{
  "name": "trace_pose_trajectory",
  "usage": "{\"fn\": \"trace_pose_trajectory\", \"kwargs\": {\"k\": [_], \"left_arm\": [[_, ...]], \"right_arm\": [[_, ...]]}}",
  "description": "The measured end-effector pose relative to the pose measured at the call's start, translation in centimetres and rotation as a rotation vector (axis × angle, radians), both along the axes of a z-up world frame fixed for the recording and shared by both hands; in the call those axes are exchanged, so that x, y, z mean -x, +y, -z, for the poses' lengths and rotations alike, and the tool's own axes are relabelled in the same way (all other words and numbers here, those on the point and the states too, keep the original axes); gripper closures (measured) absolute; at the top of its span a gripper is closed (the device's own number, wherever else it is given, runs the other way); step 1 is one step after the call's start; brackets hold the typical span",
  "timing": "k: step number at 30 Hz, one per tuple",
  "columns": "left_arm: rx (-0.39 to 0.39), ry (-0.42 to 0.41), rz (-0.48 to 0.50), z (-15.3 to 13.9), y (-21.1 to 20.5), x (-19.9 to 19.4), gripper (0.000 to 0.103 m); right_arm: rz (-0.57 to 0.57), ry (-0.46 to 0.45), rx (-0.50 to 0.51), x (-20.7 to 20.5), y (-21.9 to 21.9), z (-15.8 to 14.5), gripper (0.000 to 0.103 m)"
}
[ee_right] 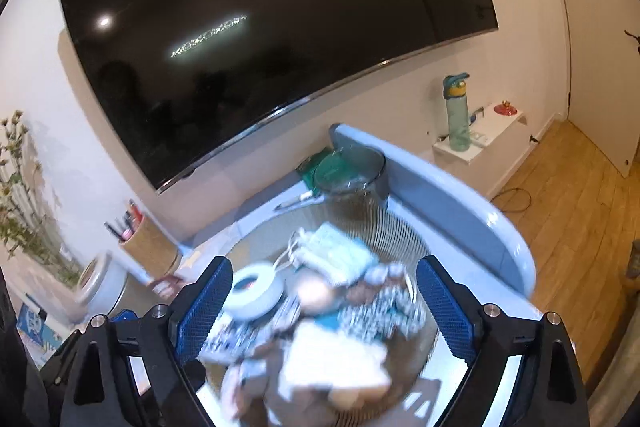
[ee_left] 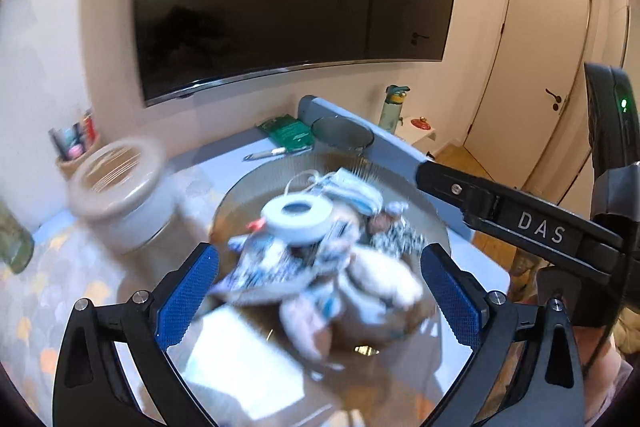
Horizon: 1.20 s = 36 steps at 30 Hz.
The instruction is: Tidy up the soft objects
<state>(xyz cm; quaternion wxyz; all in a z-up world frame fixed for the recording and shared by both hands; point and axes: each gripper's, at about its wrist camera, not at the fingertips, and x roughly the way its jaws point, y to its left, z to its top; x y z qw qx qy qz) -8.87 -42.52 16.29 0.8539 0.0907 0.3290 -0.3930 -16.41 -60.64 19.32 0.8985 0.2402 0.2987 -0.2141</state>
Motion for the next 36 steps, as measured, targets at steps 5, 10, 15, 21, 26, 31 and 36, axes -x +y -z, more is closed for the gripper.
{"fn": "trace_pose_trajectory", "kwargs": {"k": [5,10,15,21,26,31,36], "left_arm": [[-0.058,-0.018,-0.069,0.7,6.5,1.1,0.001],[-0.107,-0.038,-0.238,2.4,16.1,-0.2,0.001],[-0.139,0.03,-0.445,6.5,26.6,-3.8,0.001],[-0.137,0.182,-0.658,11.5,37.2,-7.5,0.001],[-0.086,0.213,-0.735,13.3,41.8,-8.4,0.001],[-0.057,0.23,-0.775,14.5,43.7,-8.6,0.001],[-0.107,0.197,-0.794,15.7,43.6,-8.9,0.001]], "right_arm": [[0.057,0.007,0.009,3.6,4.1,0.6,0.001],[0.079,-0.012,-0.072,5.9,8.6,2.8,0.0],[-0.009,0.054,-0.14,4.1,16.4,6.4,0.0],[-0.158,0.195,-0.084,-3.0,28.1,10.7,0.0],[-0.314,0.237,0.061,-7.9,36.9,11.3,0.0],[-0.445,0.292,0.074,-10.9,42.1,13.7,0.0],[-0.467,0.304,0.04,-12.2,43.3,16.3,0.0]]}}
